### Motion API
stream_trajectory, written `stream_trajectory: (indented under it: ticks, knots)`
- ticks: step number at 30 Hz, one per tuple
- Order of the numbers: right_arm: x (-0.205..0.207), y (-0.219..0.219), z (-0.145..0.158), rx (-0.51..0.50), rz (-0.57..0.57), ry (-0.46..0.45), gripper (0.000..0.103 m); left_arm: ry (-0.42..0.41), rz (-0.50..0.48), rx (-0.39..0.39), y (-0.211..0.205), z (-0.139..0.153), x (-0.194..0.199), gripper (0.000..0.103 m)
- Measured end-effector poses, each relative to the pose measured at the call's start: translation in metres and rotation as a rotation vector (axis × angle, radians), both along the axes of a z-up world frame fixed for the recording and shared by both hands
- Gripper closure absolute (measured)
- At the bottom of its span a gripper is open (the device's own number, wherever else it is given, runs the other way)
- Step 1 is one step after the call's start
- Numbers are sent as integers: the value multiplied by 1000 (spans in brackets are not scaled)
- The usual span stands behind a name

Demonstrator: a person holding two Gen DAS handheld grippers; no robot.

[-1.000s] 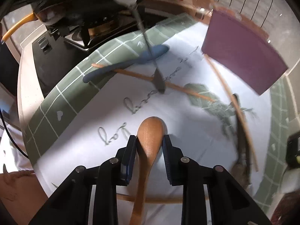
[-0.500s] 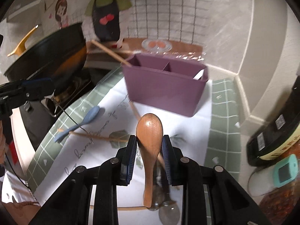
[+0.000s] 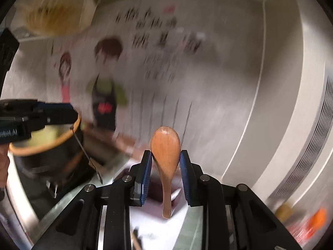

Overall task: Organize utensils
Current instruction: 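Carry the metal spoon and wooden spoon over the purple caddy with both tools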

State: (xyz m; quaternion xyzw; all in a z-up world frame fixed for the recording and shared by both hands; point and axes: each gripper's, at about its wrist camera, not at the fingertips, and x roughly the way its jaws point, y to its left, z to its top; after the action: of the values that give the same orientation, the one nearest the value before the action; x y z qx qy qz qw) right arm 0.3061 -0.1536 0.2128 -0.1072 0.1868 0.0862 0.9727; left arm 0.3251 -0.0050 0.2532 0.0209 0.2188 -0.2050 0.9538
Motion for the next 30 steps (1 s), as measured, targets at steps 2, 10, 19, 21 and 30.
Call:
stream_trajectory:
  ticks: [2,10,19,21,30]
  knots:
    - [7,-2,21,-1,-10,-54,79,-33,3,-2,-3,18,8,81]
    - [41,-9,15,59,-16,-82,79,-27,19,3,-17,17,47,81]
    - [97,-16,-85,153,2,84,79,122,68,45,-34,-74,106,81]
    - [107,-20,-108,184,-3,122,79,151,78,62,-36,-92,117,81]
    - [124,-20,-178,235,-24,239,79,267,118,146,-45,-162,145,81]
